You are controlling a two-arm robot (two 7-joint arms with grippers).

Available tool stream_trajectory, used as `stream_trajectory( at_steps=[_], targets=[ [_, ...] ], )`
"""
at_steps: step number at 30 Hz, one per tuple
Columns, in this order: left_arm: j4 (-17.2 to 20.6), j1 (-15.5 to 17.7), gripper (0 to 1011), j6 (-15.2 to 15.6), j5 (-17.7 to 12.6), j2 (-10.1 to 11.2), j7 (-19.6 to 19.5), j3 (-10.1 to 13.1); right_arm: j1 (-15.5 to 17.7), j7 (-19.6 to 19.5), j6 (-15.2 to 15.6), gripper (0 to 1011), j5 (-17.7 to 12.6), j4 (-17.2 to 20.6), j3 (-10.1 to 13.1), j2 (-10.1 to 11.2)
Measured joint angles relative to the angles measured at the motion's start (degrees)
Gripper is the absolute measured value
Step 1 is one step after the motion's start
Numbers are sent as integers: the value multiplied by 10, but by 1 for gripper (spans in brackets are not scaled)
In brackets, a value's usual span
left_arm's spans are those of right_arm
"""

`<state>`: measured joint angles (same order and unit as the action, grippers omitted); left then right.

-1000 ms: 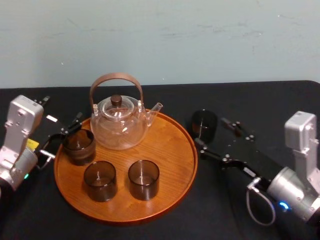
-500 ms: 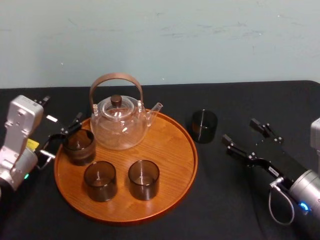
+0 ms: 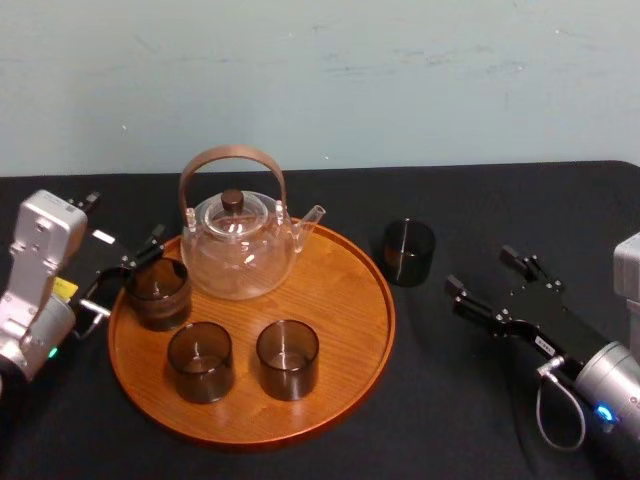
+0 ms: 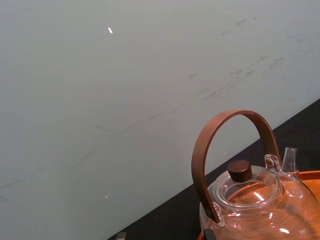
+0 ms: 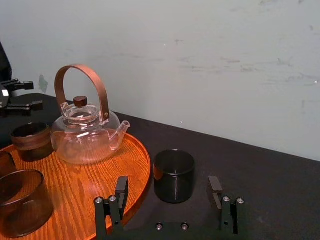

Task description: Pick up the glass from the table and place it on the tray.

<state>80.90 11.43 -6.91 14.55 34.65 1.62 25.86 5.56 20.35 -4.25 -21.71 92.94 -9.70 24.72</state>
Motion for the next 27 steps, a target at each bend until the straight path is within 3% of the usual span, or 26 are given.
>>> stream_trajectory(
  at_steps=[13,27],
  targets=[
    [0,0,1001,0,0,0,0,0,-30,11,11,1002,-1,-32,-6,-4],
    [0,0,1001,0,0,0,0,0,-87,24,18,1002,8,-85,-29,-11]
  ],
)
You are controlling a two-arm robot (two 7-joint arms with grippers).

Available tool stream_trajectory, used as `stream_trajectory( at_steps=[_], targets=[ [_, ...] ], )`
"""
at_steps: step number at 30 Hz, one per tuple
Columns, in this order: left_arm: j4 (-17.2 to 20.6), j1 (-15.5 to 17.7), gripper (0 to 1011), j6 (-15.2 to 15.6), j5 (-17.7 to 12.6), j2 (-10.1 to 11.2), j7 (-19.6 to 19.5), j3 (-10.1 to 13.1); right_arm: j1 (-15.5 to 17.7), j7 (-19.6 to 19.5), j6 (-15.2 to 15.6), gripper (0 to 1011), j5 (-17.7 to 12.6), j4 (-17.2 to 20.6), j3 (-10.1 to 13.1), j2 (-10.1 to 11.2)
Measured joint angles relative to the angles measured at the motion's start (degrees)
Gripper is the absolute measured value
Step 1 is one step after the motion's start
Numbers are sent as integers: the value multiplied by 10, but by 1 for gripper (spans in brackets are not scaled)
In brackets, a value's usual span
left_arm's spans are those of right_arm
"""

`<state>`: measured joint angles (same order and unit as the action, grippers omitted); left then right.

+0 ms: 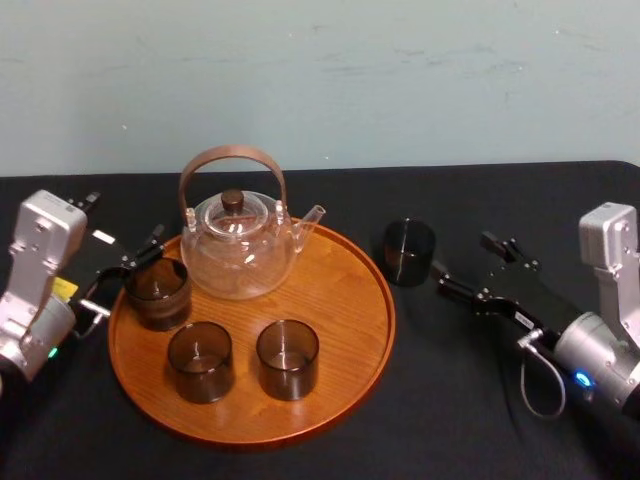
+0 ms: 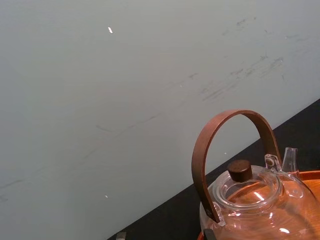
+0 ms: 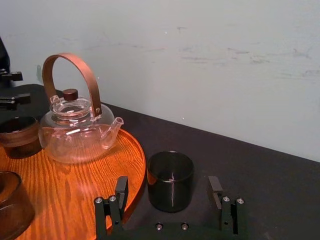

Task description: Pick up the glass from the table and place it on the tray.

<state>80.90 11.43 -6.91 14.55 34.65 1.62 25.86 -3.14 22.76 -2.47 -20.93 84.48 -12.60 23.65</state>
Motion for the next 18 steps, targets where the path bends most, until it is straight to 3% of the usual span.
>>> stream_trajectory(
  at_steps=[18],
  targets=[
    [0,0,1001,0,0,0,0,0,-75,18,1,1002,10,-93,-31,-19]
  ],
)
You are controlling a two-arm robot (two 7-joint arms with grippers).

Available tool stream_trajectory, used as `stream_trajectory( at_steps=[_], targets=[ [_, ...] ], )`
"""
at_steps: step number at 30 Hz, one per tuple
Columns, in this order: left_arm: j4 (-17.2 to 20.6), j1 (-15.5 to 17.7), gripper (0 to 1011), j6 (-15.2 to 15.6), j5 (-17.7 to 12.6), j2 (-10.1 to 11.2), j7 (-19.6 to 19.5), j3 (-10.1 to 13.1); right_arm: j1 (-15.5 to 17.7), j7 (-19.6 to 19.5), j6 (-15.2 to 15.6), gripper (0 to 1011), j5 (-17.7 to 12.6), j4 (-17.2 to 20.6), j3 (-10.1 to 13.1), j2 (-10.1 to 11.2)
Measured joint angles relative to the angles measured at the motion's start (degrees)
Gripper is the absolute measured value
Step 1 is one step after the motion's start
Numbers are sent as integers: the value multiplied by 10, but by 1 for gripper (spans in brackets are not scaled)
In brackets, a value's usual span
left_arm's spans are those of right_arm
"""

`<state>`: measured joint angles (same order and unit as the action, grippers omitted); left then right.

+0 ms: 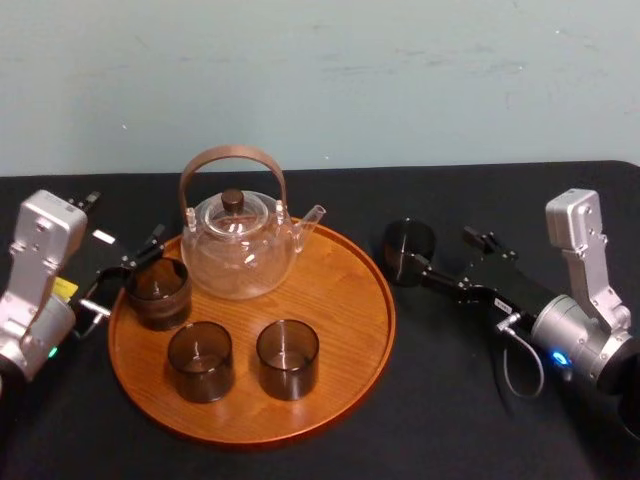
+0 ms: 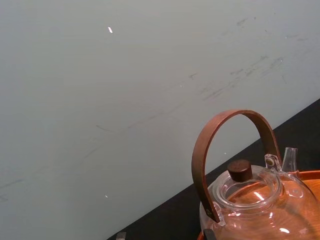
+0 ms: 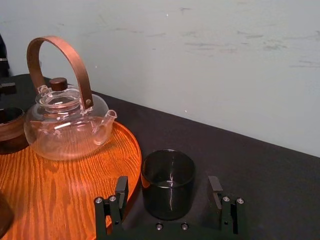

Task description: Pick up the glass from the table and place it on the tray.

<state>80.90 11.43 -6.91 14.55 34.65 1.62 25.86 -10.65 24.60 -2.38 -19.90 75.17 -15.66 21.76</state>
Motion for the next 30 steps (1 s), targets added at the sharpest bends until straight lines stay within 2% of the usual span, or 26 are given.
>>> stream_trajectory(
  at_steps=[30],
  targets=[
    [0,0,1001,0,0,0,0,0,-88,26,-30,1002,10,-133,-24,-31]
  ],
)
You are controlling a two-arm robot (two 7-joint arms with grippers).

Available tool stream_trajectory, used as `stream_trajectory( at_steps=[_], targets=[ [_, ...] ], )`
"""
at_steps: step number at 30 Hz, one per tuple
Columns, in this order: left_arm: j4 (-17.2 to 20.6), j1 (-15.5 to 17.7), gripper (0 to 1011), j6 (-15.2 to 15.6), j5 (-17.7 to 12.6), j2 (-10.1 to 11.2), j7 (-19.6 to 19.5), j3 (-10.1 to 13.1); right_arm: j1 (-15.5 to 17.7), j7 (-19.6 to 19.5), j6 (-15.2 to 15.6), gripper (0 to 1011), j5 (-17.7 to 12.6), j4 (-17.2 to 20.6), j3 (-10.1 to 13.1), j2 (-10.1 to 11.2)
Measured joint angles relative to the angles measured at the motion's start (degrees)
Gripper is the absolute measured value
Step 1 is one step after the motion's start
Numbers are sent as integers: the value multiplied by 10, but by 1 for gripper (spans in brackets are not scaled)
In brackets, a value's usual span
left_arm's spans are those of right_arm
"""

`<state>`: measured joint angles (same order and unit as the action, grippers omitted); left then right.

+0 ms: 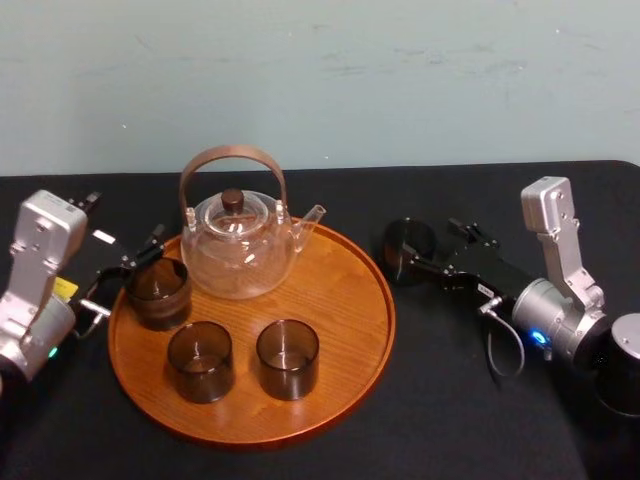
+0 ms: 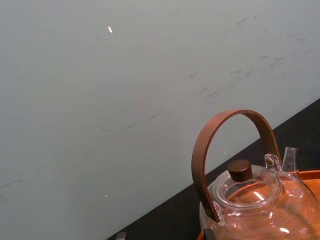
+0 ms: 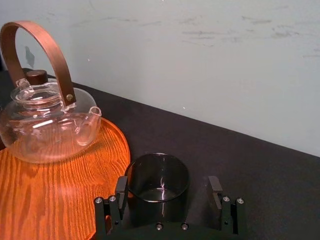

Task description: Pick up the glass from the table and place it on the tray.

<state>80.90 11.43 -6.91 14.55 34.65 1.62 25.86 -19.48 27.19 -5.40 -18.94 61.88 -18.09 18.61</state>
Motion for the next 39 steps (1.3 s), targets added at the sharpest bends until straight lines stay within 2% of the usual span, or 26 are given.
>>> stream_trajectory(
  at_steps=[16,39],
  targets=[
    [0,0,1001,0,0,0,0,0,-37,14,-16,1002,10,-57,-11,-18],
    [0,0,1001,0,0,0,0,0,-63,25,-21,1002,20,-95,-19,-31]
  ],
)
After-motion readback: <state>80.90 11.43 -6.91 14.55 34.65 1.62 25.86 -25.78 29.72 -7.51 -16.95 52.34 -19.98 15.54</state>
